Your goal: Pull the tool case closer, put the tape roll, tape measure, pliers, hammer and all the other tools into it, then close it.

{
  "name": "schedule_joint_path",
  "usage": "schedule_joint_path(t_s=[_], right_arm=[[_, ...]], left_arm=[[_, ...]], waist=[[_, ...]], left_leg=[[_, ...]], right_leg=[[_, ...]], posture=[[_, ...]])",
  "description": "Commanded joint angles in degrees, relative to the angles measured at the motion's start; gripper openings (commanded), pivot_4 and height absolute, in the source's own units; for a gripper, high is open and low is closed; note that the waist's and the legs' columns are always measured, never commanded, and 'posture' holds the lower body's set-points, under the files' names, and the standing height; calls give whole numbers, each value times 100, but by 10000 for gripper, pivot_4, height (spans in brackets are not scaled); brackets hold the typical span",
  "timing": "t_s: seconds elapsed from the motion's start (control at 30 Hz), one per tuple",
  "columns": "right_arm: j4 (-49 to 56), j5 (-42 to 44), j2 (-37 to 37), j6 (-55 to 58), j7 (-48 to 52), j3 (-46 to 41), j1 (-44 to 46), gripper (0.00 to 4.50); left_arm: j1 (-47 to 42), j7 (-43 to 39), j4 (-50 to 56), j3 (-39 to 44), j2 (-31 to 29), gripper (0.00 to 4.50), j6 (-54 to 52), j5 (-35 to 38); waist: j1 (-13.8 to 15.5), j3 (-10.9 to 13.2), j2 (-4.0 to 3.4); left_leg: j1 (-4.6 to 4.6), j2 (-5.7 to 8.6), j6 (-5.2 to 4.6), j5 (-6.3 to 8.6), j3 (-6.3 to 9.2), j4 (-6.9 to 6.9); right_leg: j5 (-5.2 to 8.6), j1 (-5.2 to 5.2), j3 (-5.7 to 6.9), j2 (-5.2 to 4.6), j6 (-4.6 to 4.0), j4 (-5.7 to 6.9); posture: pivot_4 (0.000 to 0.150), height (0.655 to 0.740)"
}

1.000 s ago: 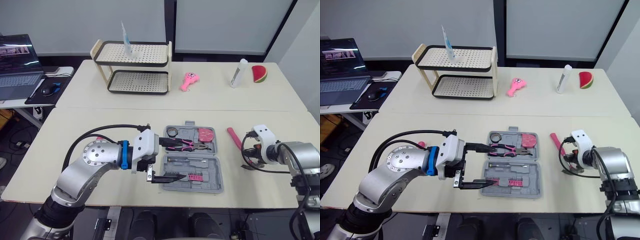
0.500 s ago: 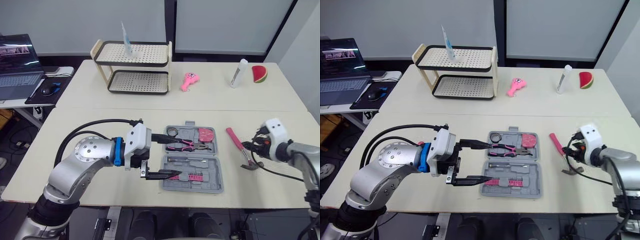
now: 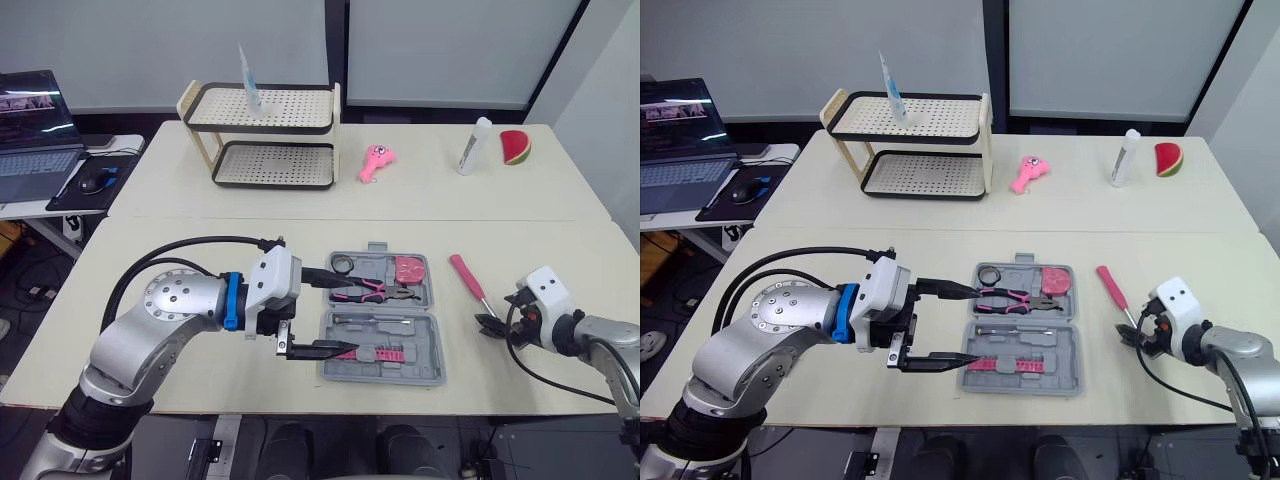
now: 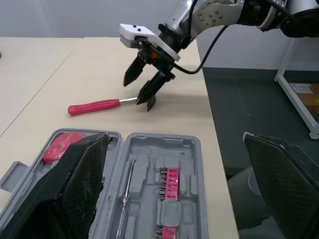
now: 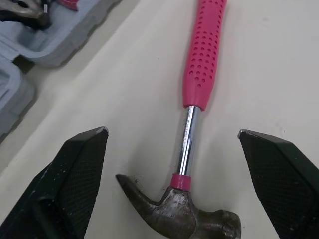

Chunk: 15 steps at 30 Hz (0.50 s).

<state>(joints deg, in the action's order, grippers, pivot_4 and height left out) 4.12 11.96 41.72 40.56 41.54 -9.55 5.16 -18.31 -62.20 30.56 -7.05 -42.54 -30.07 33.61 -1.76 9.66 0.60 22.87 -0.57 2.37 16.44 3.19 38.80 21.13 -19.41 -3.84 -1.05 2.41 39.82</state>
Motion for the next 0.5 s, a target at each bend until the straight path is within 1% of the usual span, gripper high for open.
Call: schedule_joint_path(t_s=[0.03, 0.23, 0.33, 0.4, 0.43, 0.5], right_arm=[[-198, -48, -44, 6, -212, 13, 285, 44514], [-635, -89, 1, -31, -151, 288, 497, 44514], [-777, -107, -17, -79, -220, 303, 515, 38916], [-858, -112, -25, -111, -256, 318, 505, 32453], [-894, -110, -34, -138, -268, 322, 499, 27707], [-982, -121, -61, -205, -290, 329, 486, 23137]], left_arm=[[-3, -1, 213, 10, -31, 45000, 58, 2], [-40, 6, 172, 1, -20, 45000, 75, -19], [-8, 8, 164, 39, -40, 45000, 101, -36], [36, 3, 163, 69, -69, 45000, 123, -52], [56, -2, 160, 78, -79, 45000, 135, -59], [90, -6, 156, 94, -93, 45000, 160, -73]], waist=[[0, 0, 0], [14, 0, 0], [13, 0, 0], [9, 0, 0], [8, 0, 0], [7, 0, 0]], left_leg=[[0, 0, 0, 0, 1, 0], [1, 1, 0, 0, 1, 1], [1, 1, 0, 0, 1, 1], [0, 1, 0, 0, 1, 1], [0, 0, 0, 0, 1, 1], [0, -1, 0, 0, 1, 1]], right_leg=[[0, 0, 0, 0, 0, 1], [0, 0, 1, -1, 0, -1], [0, 1, 1, -2, 0, -1], [0, 0, 0, -1, 0, 0], [0, 0, 0, -1, 0, 0], [0, 0, 1, -1, 0, 0]], posture=[[1500, 7400], [1500, 7400], [1500, 7400], [1500, 7400], [1500, 7400], [1500, 7400]])
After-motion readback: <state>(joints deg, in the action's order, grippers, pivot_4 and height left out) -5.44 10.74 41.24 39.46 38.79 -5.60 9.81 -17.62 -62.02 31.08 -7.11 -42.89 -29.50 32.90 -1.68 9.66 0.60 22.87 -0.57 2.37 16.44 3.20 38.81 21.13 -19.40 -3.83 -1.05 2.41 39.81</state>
